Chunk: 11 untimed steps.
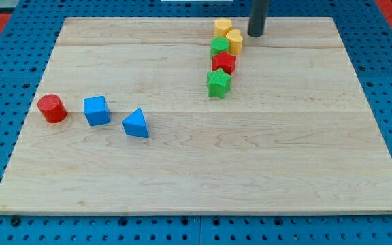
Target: Push the yellow blocks towards the top left corner
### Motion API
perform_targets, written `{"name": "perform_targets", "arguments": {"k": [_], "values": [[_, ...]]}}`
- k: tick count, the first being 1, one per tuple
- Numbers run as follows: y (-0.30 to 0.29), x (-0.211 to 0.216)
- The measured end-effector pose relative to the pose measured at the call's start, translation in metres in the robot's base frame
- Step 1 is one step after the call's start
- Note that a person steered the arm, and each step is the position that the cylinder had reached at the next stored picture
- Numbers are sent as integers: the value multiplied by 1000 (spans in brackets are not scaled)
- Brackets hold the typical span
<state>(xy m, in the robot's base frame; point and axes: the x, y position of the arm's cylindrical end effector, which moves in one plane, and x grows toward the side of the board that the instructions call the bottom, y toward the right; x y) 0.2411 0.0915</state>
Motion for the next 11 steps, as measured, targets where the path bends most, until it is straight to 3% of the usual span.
{"name": "perform_targets", "arguments": {"k": [1,4,5,6,7,8,9,11], "values": [[-59,-11],[-49,-46],[-111,-6],[-137,7],[-27,-24],[60,-25],[35,22],[-119,17]]}}
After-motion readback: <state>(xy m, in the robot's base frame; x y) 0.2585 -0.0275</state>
